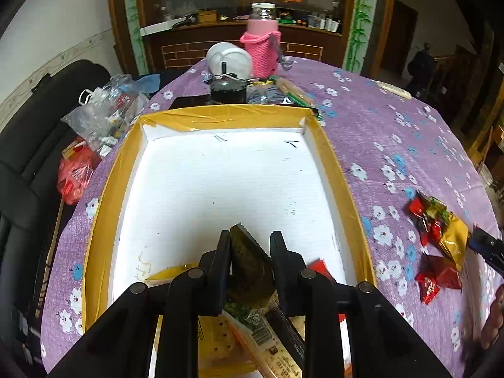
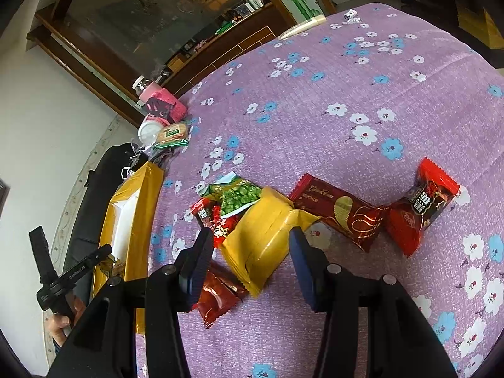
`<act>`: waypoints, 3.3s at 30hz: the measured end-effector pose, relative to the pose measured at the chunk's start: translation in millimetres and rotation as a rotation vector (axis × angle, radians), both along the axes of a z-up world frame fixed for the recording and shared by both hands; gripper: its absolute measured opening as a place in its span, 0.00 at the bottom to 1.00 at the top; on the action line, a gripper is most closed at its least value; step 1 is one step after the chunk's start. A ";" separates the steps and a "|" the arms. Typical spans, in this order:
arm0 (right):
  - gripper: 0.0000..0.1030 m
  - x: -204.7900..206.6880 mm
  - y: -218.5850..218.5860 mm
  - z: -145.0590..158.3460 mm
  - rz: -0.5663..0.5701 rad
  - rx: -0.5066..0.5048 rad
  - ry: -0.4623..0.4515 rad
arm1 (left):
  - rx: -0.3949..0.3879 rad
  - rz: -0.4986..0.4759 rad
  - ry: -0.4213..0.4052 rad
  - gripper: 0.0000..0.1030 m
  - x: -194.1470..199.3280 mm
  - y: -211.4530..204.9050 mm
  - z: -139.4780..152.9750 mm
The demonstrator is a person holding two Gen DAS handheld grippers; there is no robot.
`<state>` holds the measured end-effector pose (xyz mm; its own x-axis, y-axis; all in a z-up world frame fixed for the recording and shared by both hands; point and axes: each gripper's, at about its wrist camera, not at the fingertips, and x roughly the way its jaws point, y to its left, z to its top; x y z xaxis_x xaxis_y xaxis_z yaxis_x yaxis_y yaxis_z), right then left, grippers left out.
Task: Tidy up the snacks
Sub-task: 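Grasp the dark red snack bag with left gripper while right gripper grasps the yellow pouch, then lift the red bag and yellow pouch off the table with both grippers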
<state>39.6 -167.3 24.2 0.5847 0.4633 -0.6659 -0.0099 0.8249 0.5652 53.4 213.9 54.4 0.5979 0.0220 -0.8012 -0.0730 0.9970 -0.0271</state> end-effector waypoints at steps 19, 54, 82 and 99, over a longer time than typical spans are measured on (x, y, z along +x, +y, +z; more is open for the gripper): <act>0.47 -1.1 -11.2 1.7 -0.038 0.025 -0.002 | -0.044 -0.403 0.019 0.85 -10.8 -145.1 13.4; 0.49 13.7 22.4 -14.3 -0.041 -0.132 0.049 | -0.077 -0.334 -0.106 0.32 -2.6 -166.0 -14.7; 0.36 9.1 59.7 17.8 0.020 -0.316 -0.167 | -0.056 -0.265 -0.155 0.32 -2.2 -153.4 -9.6; 0.36 1.8 77.3 19.4 0.069 -0.350 -0.217 | -0.058 -0.250 -0.189 0.32 -8.5 -150.0 -1.9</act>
